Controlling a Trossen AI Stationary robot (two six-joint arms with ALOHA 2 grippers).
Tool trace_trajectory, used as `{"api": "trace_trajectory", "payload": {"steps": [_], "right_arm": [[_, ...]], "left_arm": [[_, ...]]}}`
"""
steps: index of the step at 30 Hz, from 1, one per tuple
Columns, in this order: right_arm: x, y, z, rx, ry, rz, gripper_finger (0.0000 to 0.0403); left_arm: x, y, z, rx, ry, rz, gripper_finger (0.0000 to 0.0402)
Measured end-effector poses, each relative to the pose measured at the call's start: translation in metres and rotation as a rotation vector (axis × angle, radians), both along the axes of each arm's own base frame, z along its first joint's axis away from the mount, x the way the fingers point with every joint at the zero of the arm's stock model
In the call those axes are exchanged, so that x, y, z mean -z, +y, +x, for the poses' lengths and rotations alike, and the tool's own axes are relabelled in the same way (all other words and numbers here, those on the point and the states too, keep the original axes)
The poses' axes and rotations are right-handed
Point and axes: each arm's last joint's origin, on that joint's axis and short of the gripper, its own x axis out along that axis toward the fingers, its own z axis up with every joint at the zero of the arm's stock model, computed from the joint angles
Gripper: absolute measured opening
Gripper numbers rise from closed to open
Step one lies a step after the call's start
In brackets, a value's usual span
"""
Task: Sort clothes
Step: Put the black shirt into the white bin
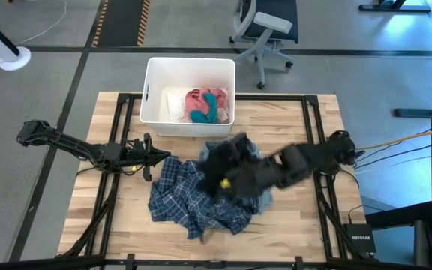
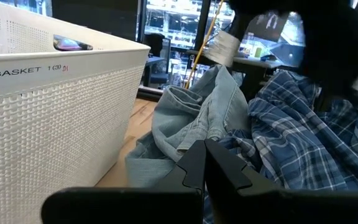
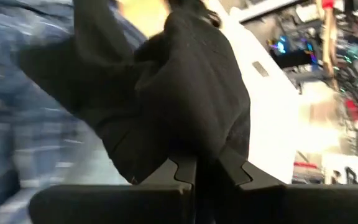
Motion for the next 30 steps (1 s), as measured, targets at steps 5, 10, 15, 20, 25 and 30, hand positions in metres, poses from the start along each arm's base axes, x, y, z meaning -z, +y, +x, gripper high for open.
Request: {"api": "trace_trajectory", "payload": {"steps": [5, 10, 15, 20, 25, 30], "right_arm": [[-0.014, -0.048, 0.012, 0.068, -0.041, -0.039, 0.0029], [-0.021, -0.100, 0.025, 0.159, -0.090, -0.057, 0.0029], [-0.029, -0.147, 0.035, 0.213, -0.179, -0.048, 0.0030], [-0.035, -0.184, 0.039, 0.275, -0.269, -0.038, 0.0030], [-0.033, -0.211, 0.041, 0.283, -0.303, 0.004, 0.0030], [-0.020, -0.226, 0.053, 0.292, -0.289, 0.036, 0.0035]], "left_arm": [[0.000, 0.000, 0.000, 0.000, 0.000, 0.002, 0.0000], [0.000, 0.000, 0.000, -0.001, 0.002, 0.012, 0.0000], [0.000, 0.000, 0.000, 0.000, 0.003, 0.014, 0.0000], [0.000, 0.000, 0.000, 0.000, 0.003, 0.016, 0.0000], [0.000, 0.000, 0.000, 0.000, 0.005, 0.027, 0.0000], [0.000, 0.000, 0.000, -0.001, 0.006, 0.033, 0.0000]]}}
